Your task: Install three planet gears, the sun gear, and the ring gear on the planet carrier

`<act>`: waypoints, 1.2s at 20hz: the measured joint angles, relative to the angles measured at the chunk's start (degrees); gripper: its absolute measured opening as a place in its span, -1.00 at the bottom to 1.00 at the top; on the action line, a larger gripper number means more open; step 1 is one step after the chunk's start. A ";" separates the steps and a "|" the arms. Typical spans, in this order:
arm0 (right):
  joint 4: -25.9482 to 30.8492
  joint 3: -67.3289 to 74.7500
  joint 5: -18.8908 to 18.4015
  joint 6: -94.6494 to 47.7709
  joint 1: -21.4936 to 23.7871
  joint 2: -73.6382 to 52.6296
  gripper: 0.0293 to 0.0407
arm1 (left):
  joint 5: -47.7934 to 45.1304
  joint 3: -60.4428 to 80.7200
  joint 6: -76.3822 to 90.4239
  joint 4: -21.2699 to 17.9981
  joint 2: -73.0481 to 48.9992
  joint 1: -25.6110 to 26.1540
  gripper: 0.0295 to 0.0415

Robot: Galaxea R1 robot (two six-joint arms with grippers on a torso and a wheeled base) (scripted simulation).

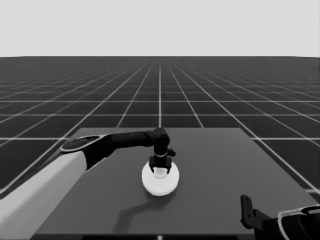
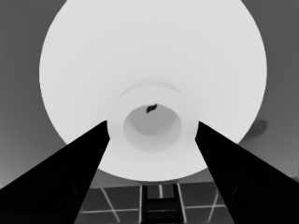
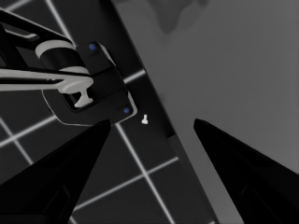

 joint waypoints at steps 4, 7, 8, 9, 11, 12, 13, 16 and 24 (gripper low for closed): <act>0.00 0.00 0.00 0.00 0.00 0.00 0.61 | 0.00 0.00 2.00 0.01 0.02 0.01 -0.12; 0.00 0.00 0.00 0.00 0.00 0.00 0.61 | 0.01 -0.02 3.51 0.04 0.03 0.03 -0.12; 0.00 0.00 0.00 0.00 0.00 0.00 0.61 | 0.00 -0.02 4.01 0.04 0.04 0.03 -0.12; 0.00 0.00 0.00 0.00 0.00 0.00 0.61 | 0.00 -0.02 4.51 0.05 0.05 0.04 -0.12; 0.00 0.00 0.00 0.00 0.00 0.00 0.61 | -0.01 -0.02 5.51 0.02 0.06 0.19 -0.12; 0.00 0.00 0.00 0.00 0.00 0.00 0.61 | -0.01 -0.04 6.01 0.00 0.03 0.40 -0.12; 0.00 0.00 0.00 0.00 0.00 0.00 0.61 | -0.01 -0.05 6.51 -0.02 0.01 0.54 -0.12; 0.00 0.00 0.00 0.00 0.00 0.00 0.61 | -0.01 -0.07 8.01 -0.03 -0.01 0.75 -0.12; 0.00 0.00 0.00 0.00 0.00 0.00 0.61 | -0.01 -0.07 12.01 -0.04 -0.02 0.82 -0.12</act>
